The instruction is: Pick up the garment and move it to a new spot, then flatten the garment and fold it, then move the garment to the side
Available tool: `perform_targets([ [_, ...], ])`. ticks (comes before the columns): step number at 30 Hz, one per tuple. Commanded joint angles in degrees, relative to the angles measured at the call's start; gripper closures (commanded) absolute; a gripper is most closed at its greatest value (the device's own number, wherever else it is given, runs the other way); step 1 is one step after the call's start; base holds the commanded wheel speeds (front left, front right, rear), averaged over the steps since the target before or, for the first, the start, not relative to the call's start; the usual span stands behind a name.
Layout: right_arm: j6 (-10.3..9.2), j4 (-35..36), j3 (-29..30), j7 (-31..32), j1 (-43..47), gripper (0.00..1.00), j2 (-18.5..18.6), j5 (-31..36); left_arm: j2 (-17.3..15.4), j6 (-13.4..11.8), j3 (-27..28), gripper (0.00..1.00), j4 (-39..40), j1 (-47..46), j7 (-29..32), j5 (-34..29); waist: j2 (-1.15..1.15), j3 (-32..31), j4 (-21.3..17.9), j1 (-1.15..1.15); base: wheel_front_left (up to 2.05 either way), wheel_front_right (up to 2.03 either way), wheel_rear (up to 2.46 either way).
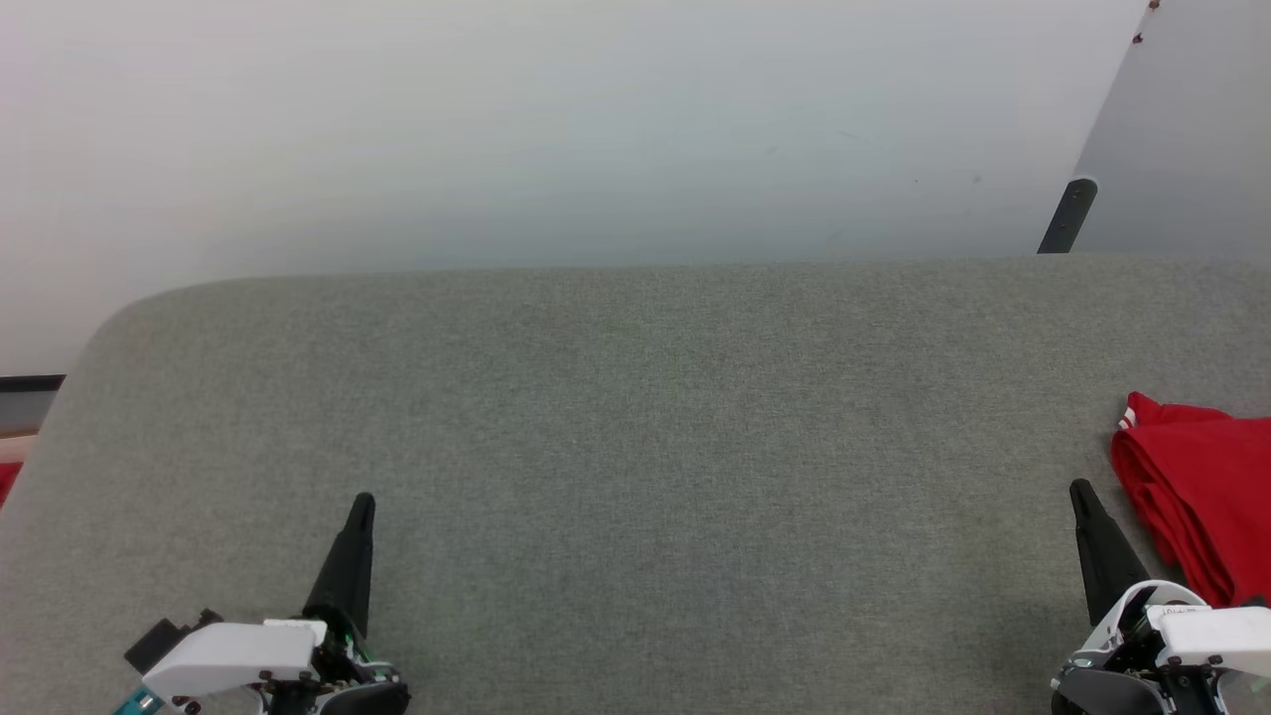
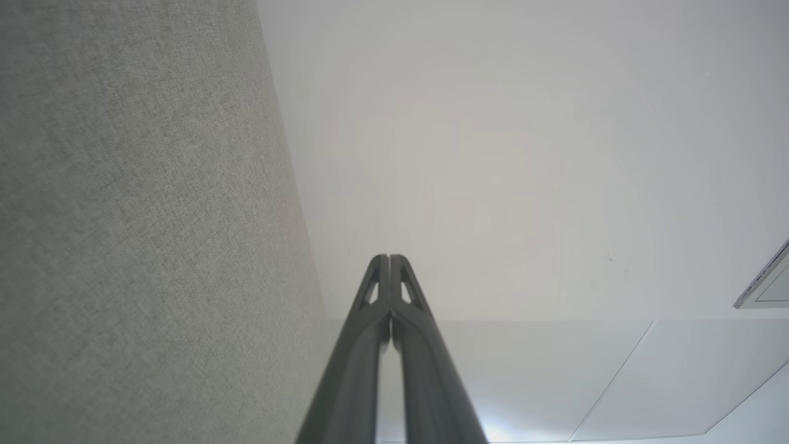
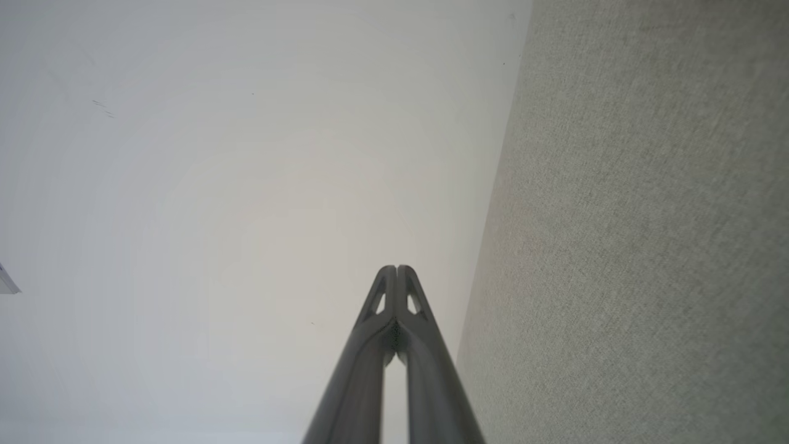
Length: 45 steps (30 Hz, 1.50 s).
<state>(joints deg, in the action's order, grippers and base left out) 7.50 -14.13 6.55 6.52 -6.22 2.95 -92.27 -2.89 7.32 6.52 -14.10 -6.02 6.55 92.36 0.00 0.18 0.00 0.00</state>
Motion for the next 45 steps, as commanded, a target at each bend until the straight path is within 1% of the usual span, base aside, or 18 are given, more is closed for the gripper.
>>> perform_targets([
  [1,-0.02,0.0,0.0,0.1,-0.2,1.00,-0.2,-0.3,0.1,0.3,0.1,1.00,0.0,-0.6,0.2,0.1,0.00,0.0,0.0,0.00,0.00,0.00,0.00],
  [45,-0.01,0.0,0.0,0.1,-0.2,1.00,-0.2,-0.3,0.1,0.3,0.2,1.00,0.0,-0.6,0.2,0.0,0.00,0.0,0.0,0.00,0.00,0.00,0.00],
])
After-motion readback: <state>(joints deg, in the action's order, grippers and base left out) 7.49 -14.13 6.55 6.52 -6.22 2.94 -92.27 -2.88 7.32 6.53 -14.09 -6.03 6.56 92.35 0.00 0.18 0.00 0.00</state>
